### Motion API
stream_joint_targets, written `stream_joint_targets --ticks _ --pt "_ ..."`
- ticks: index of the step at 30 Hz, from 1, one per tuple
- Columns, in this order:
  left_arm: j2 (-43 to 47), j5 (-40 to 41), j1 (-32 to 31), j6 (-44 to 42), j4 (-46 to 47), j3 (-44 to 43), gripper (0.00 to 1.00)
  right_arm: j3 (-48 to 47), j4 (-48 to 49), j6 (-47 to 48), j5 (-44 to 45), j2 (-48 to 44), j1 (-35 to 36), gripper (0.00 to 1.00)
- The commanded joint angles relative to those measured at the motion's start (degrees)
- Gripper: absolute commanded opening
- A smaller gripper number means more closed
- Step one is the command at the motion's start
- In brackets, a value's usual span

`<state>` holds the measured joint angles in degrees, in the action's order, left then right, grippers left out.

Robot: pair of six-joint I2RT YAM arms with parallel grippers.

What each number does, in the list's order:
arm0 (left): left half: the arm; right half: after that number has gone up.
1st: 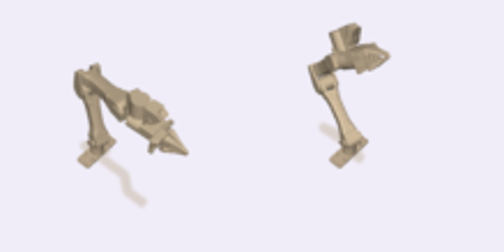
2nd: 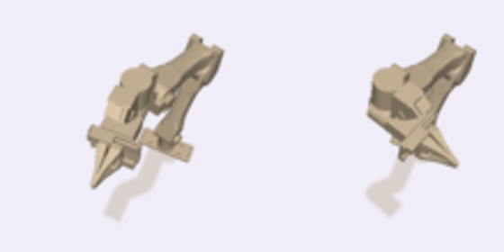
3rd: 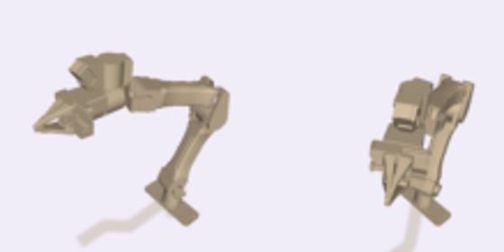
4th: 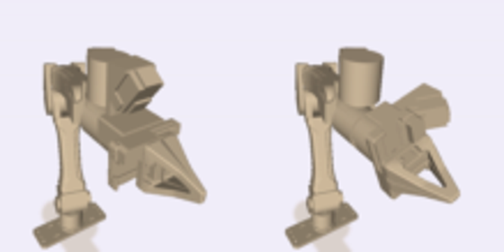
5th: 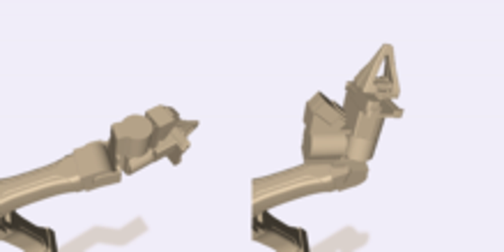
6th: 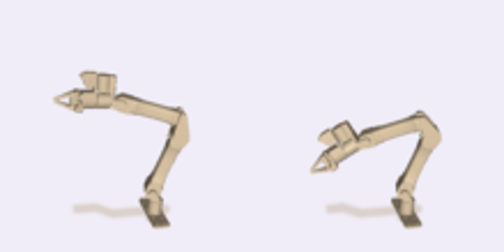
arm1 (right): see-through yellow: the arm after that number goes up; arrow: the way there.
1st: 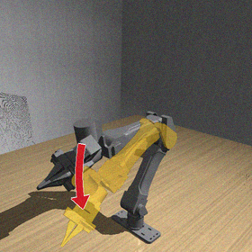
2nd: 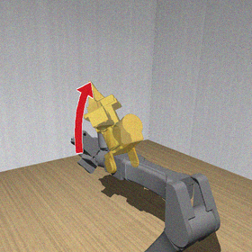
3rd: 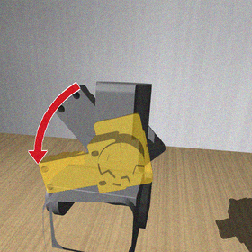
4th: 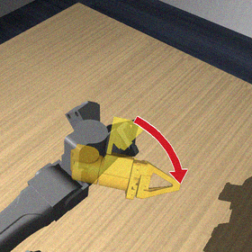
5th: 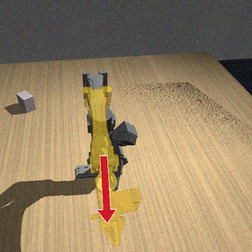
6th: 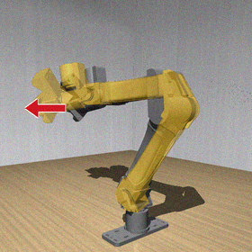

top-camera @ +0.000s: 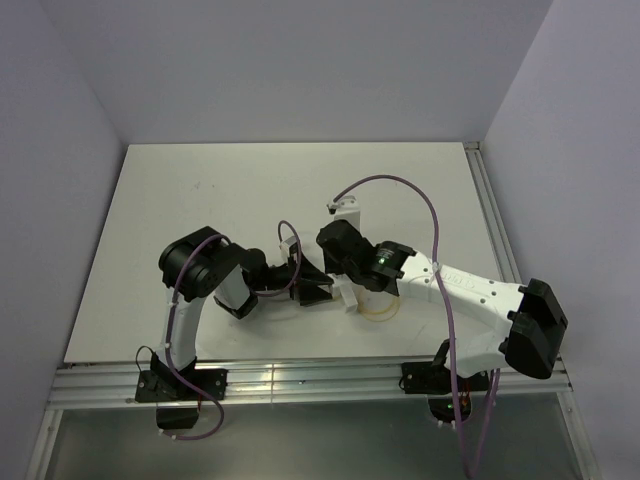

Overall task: Insert the plug
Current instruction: Press the plug into the socket.

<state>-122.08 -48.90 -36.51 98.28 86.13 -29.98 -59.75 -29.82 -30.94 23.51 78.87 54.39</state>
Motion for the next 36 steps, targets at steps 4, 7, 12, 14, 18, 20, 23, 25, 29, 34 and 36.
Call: stream_joint_targets --ticks 4,7,12,14,18,20,23,25,29,34,36 --pt "-5.01 4.78 -1.46 -5.64 16.97 2.12 0.00 11.75 -5.24 -13.17 -9.98 6.21 8.00 0.00" --pt "-4.57 4.87 -1.46 -5.73 16.44 2.20 0.00 16.22 -2.27 -15.28 -11.11 5.07 9.41 0.00" --pt "-4.04 5.13 -1.46 -6.35 15.82 2.29 0.00 20.36 -0.42 -18.27 -10.77 3.05 11.43 0.00" --pt "-4.04 5.31 -1.46 -6.35 15.56 2.29 0.00 22.21 0.03 -20.38 -9.45 1.99 12.66 0.00" --pt "-4.57 5.14 -1.46 -5.73 16.18 1.76 0.00 25.73 4.58 -23.11 -7.52 2.86 15.47 0.00" --pt "-4.39 5.31 -1.54 -5.91 15.57 1.76 0.00 26.78 5.39 -25.04 -6.20 4.44 17.06 0.00" --pt "-3.52 5.57 -1.54 -6.70 14.42 1.94 0.00 25.48 4.78 -27.94 -2.51 6.82 21.62 0.00" --pt "-3.16 5.40 -1.46 -6.96 13.89 1.76 0.00 26.16 6.26 -29.61 -4.59 8.92 22.78 0.00" --pt "-2.64 5.40 -1.54 -7.13 13.72 2.20 0.00 30.64 14.16 -32.42 -9.96 12.18 22.86 0.00" --pt "-2.11 5.49 -1.63 -7.40 13.19 2.29 0.00 34.44 17.35 -35.59 -10.85 9.73 22.52 0.00" --pt "-1.41 5.49 -1.54 -7.66 12.49 2.12 0.00 34.52 16.47 -36.12 -10.85 8.85 22.34 0.00"
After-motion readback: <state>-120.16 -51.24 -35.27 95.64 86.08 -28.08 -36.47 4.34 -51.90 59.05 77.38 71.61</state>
